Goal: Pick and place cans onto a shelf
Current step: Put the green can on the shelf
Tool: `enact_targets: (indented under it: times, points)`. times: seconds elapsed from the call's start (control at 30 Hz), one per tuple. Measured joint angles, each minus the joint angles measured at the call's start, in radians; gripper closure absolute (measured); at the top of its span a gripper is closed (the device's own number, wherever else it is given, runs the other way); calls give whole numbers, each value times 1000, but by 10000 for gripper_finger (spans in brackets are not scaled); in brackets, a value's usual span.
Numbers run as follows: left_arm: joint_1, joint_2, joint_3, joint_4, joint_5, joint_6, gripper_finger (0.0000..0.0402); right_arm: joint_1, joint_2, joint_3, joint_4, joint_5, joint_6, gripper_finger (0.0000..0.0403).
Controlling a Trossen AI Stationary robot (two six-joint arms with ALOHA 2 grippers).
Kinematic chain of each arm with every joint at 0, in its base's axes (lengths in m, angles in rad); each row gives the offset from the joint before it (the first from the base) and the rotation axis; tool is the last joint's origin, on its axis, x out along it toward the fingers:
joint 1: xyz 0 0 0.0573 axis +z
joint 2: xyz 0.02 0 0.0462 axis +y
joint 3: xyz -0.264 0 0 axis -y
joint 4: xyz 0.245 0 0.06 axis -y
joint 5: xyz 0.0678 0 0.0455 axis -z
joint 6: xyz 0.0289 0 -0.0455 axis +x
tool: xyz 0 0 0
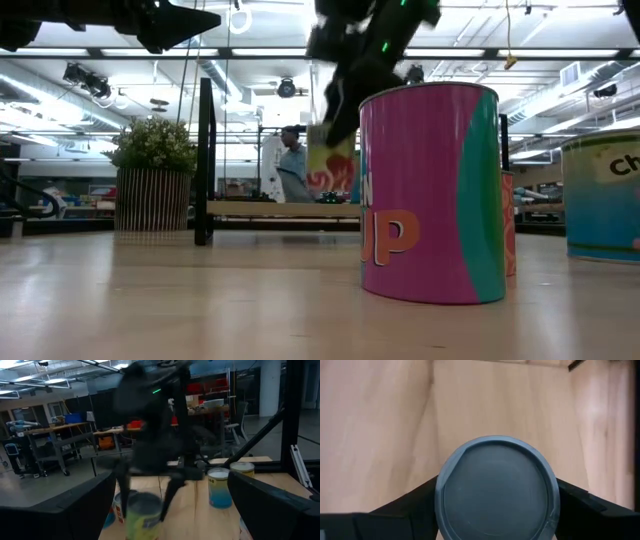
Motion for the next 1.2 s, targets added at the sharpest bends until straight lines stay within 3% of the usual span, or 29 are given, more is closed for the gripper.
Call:
enact_targets:
  times: [0.13, 0.47, 0.97, 1.2]
  points:
    - [0, 0, 0, -3, 0, 0, 13, -79, 32, 0, 2, -72, 1, 100]
    - [0, 0, 0, -2, 0, 2, 13, -129, 35, 0, -21, -71, -12, 65]
    - [0, 0, 0, -2, 0, 2, 13, -72, 23, 2, -23, 132, -107, 53]
    - [0, 0, 0, -1, 0, 2, 13, -80, 23, 2, -4, 164, -155, 53]
